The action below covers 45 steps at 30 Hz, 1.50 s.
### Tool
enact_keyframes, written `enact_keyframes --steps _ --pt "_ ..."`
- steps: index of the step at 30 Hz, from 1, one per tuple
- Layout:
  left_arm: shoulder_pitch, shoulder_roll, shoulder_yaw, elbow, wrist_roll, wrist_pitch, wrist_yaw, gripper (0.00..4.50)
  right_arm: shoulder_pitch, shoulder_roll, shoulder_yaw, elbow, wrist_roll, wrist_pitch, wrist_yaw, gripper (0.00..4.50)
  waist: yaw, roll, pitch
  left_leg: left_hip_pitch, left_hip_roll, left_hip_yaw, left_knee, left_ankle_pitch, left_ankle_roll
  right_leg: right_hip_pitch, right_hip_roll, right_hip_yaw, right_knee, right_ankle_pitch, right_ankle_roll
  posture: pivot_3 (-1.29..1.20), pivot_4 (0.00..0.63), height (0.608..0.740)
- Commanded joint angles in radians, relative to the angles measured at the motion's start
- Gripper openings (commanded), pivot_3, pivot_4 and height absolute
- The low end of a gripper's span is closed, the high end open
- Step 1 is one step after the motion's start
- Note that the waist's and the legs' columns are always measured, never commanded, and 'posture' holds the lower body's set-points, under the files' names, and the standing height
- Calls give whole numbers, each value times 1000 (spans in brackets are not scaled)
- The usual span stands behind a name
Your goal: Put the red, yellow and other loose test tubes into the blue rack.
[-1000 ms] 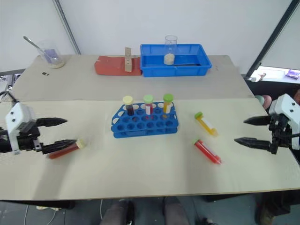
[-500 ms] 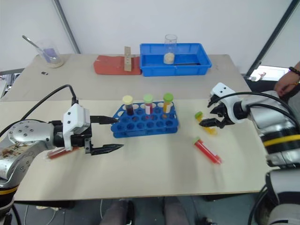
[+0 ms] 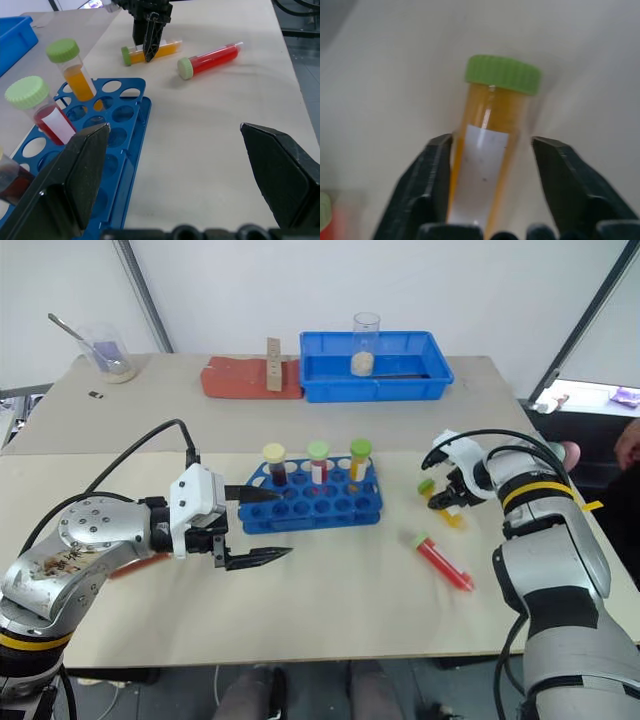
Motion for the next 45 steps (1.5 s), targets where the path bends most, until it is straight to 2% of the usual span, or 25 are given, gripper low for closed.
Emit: enact_keyframes --steps 1,2,3,8,11,14,17,21,22,26,30,32,38,45 --pt "-4 -13 -9 -26 15 -20 11 4500 -40 8 -27 24 -23 -21 -1 1367 -2 0 0 0 0 0 0 0 0 0 0 0 0 0 0 0 150 740" --pt "-3 -17 -11 -22 18 -23 12 4500 -38 10 -30 25 -26 -23 4 1051 -2 0 0 1 0 0 1 0 0 0 0 0 1 0 0 0 150 740" --pt "-2 -20 -12 -18 21 -27 11 4500 -37 11 -33 24 -28 -23 10 1002 -2 0 0 1 0 0 1 0 0 0 0 0 1 0 0 0 150 740" --pt "4 -33 2 0 2 -27 8 4500 -28 -35 -70 -55 -14 -30 74 1001 -1 1 0 1 0 0 1 0 0 0 0 0 1 0 0 0 150 740" --pt "11 -39 13 13 2 -34 6 4500 12 -93 -125 -217 30 25 122 1001 2 1 0 0 0 -1 1 0 0 0 0 0 1 0 0 0 150 740" --pt "23 -62 38 14 -33 -29 8 4500 207 -192 -248 -641 135 118 159 1001 9 1 0 0 0 -1 1 0 0 0 0 0 0 0 0 0 150 740" --pt "41 -60 70 20 -55 -34 -11 4500 417 -231 -441 -1022 255 228 102 1000 23 1 0 -1 0 -3 0 0 0 0 0 -2 0 -1 1 0 150 740" --pt "73 -68 138 52 -66 -99 -39 4500 676 -138 -690 -1408 406 263 -24 999 24 1 0 0 0 -2 1 0 0 0 0 -1 1 -3 5 0 150 740" --pt "81 -68 146 58 -65 -116 -50 4500 708 -114 -716 -1461 427 278 -57 999 23 1 0 1 1 -2 1 0 0 1 1 -1 2 -4 6 0 150 740" --pt "106 -81 168 101 -83 -167 -95 4500 869 123 -722 -1684 457 163 -275 999 21 1 0 2 2 -3 6 0 0 3 2 -1 3 -3 6 0 150 740" --pt "92 -109 165 158 -86 -188 -93 4500 925 312 -639 -1690 405 23 -463 999 16 2 0 1 2 -2 8 0 0 2 3 -1 4 -3 5 0 150 740" --pt "83 -122 163 171 -95 -184 -91 4500 940 360 -580 -1632 359 -78 -511 999 15 2 0 0 2 -2 9 0 0 2 3 -1 3 -3 5 0 150 740" --pt "96 -138 154 159 -87 -190 -92 4500 928 451 -485 -1461 312 -285 -601 998 11 1 0 -1 2 -2 7 0 0 1 3 -1 2 -1 3 0 150 740" --pt "102 -149 150 139 -85 -182 -77 4500 917 462 -454 -1310 292 -433 -643 998 6 2 0 -1 2 -3 7 0 0 2 3 -1 2 -2 5 0 150 740"
